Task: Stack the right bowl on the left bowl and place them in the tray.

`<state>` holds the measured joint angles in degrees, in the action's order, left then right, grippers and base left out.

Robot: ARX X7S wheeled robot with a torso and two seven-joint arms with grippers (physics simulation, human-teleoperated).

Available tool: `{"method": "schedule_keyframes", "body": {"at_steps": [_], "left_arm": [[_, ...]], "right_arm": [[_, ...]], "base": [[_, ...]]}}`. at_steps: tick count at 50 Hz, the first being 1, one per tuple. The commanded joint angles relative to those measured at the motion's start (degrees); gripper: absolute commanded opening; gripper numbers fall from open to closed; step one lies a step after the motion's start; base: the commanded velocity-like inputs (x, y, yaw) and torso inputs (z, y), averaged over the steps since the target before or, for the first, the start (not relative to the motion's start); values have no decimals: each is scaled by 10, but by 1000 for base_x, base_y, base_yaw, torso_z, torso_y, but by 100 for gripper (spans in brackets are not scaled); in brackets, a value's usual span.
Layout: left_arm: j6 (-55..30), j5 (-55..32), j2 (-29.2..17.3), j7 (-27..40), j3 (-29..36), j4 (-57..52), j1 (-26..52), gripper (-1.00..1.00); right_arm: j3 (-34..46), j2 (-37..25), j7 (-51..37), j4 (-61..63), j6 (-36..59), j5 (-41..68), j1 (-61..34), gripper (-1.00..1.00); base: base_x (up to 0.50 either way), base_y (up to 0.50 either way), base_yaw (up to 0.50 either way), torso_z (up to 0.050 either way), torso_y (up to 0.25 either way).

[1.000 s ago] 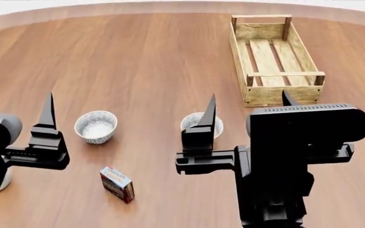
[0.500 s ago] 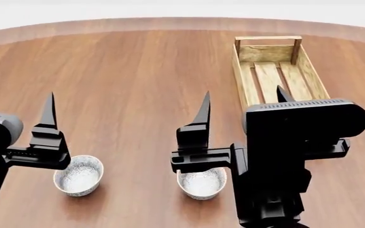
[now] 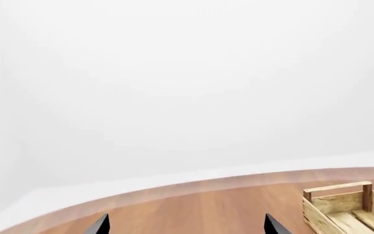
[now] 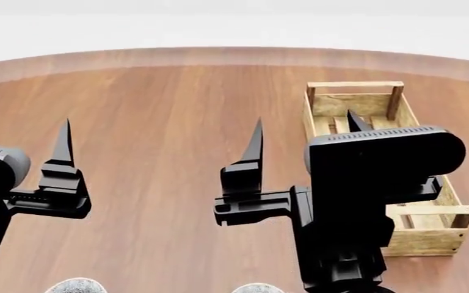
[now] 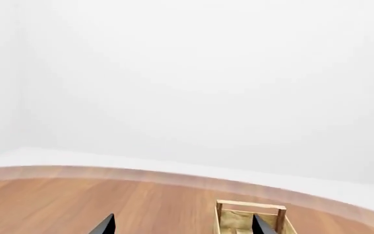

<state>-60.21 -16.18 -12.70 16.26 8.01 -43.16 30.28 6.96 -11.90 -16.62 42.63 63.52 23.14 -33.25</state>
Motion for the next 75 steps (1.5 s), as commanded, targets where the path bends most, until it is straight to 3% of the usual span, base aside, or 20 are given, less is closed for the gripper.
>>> {"method": "schedule_keyframes", "body": {"at_steps": [1,17,31,41,50,54,62,75], "left_arm": [[16,9,7,-15,-10,12,-1,100],[19,4,5,-11,-8,13,-3,100],[23,0,2,-9,-7,16,-4,100],[21,-4,1,-7,-8,16,-2,100],[20,-8,-2,-5,-11,14,0,100],[19,-9,-2,-3,-12,12,0,100],[14,-13,-5,-1,-15,7,2,100],[10,-19,-7,3,-19,4,6,100]], "right_arm": [[-16,11,10,-5,6,0,-2,100],[-10,5,6,-1,-8,1,1,100],[-10,6,1,-7,6,11,-4,100],[-12,5,-3,-6,12,16,-11,100],[-118,52,-13,-33,262,118,-88,100],[-133,-14,-243,-137,264,419,-109,100],[-78,-84,-492,-230,257,700,-95,100],[-3,-151,-597,-268,216,848,-20,100]], "base": [[500,0,0,0,0],[46,0,0,0,0],[500,0,0,0,1],[0,0,0,0,1],[0,0,0,0,0],[0,0,0,0,0],[0,0,0,0,0],[0,0,0,0,0]]}}
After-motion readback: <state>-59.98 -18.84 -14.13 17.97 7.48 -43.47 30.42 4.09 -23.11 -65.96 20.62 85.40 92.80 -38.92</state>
